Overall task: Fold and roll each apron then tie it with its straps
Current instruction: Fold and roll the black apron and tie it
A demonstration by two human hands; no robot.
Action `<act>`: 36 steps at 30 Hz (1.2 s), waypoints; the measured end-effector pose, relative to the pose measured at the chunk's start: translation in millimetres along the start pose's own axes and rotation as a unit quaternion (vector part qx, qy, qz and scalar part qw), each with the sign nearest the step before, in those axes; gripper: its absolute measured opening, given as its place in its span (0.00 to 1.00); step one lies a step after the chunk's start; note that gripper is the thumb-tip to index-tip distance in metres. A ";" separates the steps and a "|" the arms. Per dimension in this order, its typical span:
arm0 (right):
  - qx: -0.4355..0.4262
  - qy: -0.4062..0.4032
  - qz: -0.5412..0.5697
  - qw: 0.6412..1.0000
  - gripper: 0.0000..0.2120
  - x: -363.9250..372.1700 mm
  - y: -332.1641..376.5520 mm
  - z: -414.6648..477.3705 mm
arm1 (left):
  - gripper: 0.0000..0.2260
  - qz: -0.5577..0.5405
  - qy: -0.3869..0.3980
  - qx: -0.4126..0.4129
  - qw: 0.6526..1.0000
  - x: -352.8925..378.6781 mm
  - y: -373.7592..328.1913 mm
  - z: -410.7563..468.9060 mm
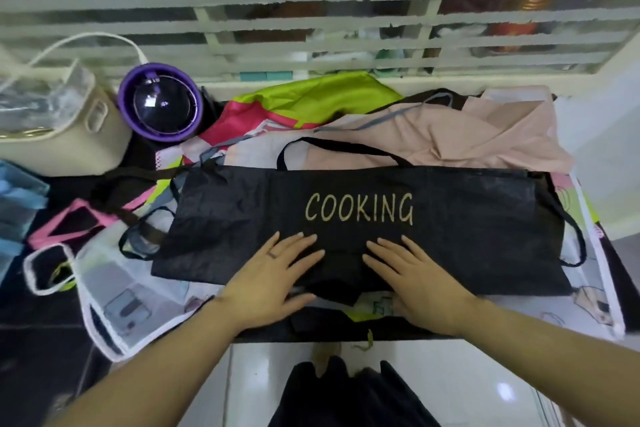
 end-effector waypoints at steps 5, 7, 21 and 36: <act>0.065 -0.002 -0.013 0.998 0.50 18.0 -17.3 -2.4 | 0.46 0.025 0.024 -0.144 0.989 14.4 25.0 -19.8; 0.077 0.002 0.001 0.997 0.47 10.1 -19.3 0.3 | 0.45 0.009 0.037 -0.160 0.986 8.2 26.3 -18.7; 0.296 0.322 0.379 0.816 0.07 -29.2 -90.5 16.7 | 0.10 -0.203 0.313 -0.332 0.866 -47.9 71.8 -7.0; 0.345 0.307 0.380 0.801 0.08 -18.2 -108.3 33.5 | 0.07 -0.525 -0.071 -0.526 0.666 -26.2 153.6 -63.1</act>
Point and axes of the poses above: each hand's wrist, its own z-axis towards the middle knuckle, its own x-axis out of the palm, y = z × x, the point moved 6 cm from there along z, towards the middle knuckle, and after that the axes turned 1 degree about x, right-handed, at the moved point
